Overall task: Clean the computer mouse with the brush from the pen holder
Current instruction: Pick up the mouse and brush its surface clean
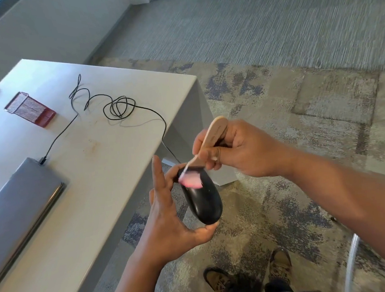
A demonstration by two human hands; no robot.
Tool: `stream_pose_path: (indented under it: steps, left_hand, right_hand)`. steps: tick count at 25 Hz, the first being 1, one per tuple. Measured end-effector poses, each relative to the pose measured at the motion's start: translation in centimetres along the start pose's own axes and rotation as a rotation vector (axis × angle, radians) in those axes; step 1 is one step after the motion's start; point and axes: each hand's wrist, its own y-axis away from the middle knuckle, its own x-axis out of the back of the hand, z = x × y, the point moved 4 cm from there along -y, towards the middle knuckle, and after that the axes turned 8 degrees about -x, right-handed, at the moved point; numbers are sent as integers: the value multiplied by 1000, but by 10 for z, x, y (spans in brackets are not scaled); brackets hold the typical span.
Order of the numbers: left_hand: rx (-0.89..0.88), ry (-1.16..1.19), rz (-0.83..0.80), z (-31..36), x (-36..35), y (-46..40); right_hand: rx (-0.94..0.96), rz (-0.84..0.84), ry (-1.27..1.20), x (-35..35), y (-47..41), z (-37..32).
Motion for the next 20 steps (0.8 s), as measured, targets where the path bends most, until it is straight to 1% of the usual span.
stream_pose_path:
  steps: [2, 4, 7, 9, 11, 13, 14, 17, 20]
  left_hand:
    - [-7, 9, -1, 0, -1, 2]
    - [-22, 23, 0, 1, -2, 1]
    - [-26, 40, 8, 3, -2, -1]
    - [-37, 56, 9, 7, -2, -3]
    - [-60, 66, 7, 10, -2, -5]
    - [-81, 70, 4, 13, -1, -6]
    - [-89, 73, 0, 15, -1, -6]
    - [-99, 85, -8, 17, -3, -8]
    - [-98, 77, -5, 17, -2, -9]
  right_hand:
    - [80, 139, -6, 4, -2, 2]
    - [110, 210, -87, 15, -5, 5]
    - [28, 174, -213, 23, -6, 14]
    - [-36, 157, -205, 25, -3, 21]
    - [-74, 205, -134, 31, -1, 26]
    - [-83, 268, -73, 37, -1, 27]
    - [-74, 281, -81, 39, -2, 26]
    - [-42, 240, -171, 34, -6, 22]
    - [-54, 280, -93, 35, -5, 21]
